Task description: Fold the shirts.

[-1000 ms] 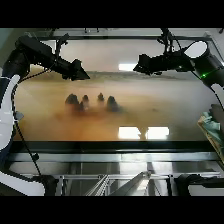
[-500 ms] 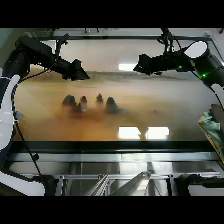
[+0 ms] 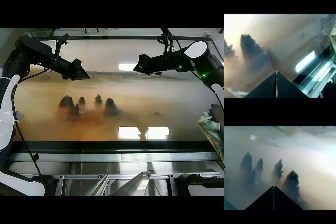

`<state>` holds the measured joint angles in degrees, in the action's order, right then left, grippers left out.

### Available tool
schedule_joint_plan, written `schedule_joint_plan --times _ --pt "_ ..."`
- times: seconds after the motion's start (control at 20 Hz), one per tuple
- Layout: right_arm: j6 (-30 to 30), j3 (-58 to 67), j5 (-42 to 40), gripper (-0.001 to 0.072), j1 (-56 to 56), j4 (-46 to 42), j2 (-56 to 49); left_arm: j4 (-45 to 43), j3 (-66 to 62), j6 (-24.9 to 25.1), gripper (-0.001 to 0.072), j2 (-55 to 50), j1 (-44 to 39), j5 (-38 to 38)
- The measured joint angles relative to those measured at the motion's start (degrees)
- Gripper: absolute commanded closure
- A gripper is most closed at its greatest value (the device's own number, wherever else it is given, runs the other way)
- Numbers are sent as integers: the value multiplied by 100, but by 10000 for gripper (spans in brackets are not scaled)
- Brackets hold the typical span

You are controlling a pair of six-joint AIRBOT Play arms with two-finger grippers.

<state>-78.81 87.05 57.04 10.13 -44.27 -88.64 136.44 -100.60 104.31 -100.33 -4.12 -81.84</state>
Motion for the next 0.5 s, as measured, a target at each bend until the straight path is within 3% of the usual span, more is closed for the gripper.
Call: schedule_joint_plan --times 0.5 --pt "0 0 166 694 0 195 0 0 0 -2 685 0 0 4"
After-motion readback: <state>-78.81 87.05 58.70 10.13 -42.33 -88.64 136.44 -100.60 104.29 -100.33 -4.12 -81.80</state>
